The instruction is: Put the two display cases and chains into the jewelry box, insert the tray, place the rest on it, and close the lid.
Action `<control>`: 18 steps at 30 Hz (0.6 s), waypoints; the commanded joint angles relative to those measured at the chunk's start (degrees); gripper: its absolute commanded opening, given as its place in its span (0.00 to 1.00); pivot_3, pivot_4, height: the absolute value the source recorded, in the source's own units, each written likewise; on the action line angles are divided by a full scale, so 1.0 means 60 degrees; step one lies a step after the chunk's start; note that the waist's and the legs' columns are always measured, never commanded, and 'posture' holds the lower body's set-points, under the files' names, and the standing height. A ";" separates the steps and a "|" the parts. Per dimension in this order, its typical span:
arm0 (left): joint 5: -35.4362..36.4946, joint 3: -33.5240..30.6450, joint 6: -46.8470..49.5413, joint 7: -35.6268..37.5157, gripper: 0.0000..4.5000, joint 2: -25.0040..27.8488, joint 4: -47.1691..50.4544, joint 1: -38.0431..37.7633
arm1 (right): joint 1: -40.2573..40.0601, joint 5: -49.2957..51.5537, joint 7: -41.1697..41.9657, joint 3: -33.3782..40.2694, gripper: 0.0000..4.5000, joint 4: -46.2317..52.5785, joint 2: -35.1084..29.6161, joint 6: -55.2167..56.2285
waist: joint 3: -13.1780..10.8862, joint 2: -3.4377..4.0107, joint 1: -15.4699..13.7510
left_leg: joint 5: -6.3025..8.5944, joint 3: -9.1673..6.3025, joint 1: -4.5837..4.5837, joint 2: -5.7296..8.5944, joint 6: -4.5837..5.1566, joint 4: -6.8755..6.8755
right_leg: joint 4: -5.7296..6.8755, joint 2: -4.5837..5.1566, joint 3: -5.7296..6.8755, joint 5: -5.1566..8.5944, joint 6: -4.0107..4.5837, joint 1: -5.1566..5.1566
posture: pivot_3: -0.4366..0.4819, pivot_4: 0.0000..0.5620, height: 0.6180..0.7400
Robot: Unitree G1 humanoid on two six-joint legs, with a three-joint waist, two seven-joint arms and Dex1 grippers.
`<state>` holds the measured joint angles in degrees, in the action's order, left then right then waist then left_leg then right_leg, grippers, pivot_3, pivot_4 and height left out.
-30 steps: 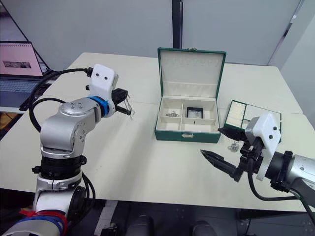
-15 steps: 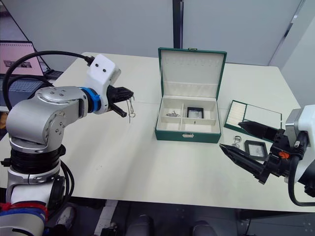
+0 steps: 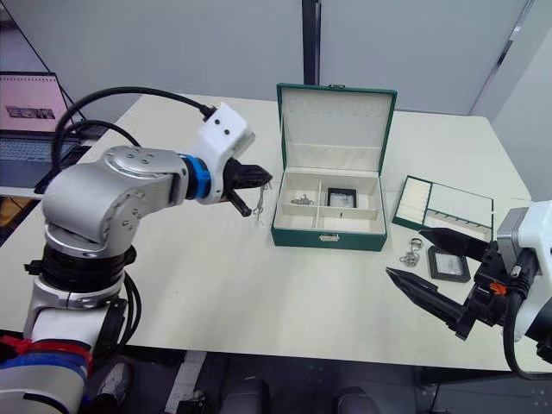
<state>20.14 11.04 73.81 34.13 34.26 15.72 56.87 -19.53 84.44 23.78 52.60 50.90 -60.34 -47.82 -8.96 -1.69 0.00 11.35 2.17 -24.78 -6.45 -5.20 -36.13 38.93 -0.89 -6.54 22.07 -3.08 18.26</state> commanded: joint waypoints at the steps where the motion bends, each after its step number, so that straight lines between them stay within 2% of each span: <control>1: -0.0176 0.0055 -0.0546 -0.0153 0.00 -0.0265 -0.0178 0.0384 | 0.0047 -0.0043 0.0065 0.0034 1.00 0.0026 0.0021 0.0240 | 0.0000 0.0000 0.0006 | 0.0000 0.0000 0.0000 0.0000 0.0000 0.0000 | 0.0000 0.0000 -0.0001 0.0000 0.0000 0.0000 | 0.48 0.27 1.00; 13: -0.0739 0.0817 -0.1958 -0.0243 0.00 -0.1448 -0.1538 0.0346 | 0.0158 0.0071 -0.0081 0.0001 1.00 -0.0009 -0.0138 0.0267 | 0.0000 0.0000 -0.0003 | 0.0000 0.0000 -0.0001 0.0004 0.0000 0.0000 | 0.0000 0.0000 -0.0005 0.0000 0.0000 -0.0003 | 0.48 0.27 1.00; 18: -0.1203 0.1316 -0.2567 -0.0183 0.00 -0.1630 -0.1939 0.0022 | 0.0209 0.0437 -0.0206 0.0081 1.00 0.0030 -0.0224 0.0324 | 0.0000 0.0000 0.0001 | 0.0000 0.0001 -0.0001 0.0005 0.0000 0.0000 | 0.0000 0.0000 -0.0006 0.0000 0.0000 -0.0003 | 0.48 0.27 1.00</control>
<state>14.12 18.60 60.30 33.15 24.70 3.56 56.50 -18.97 85.51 22.73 51.49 50.84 -60.99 -47.03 -8.96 -1.69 0.01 11.34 2.18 -24.78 -6.42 -5.20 -36.13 38.93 -0.90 -6.58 22.07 -3.08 18.24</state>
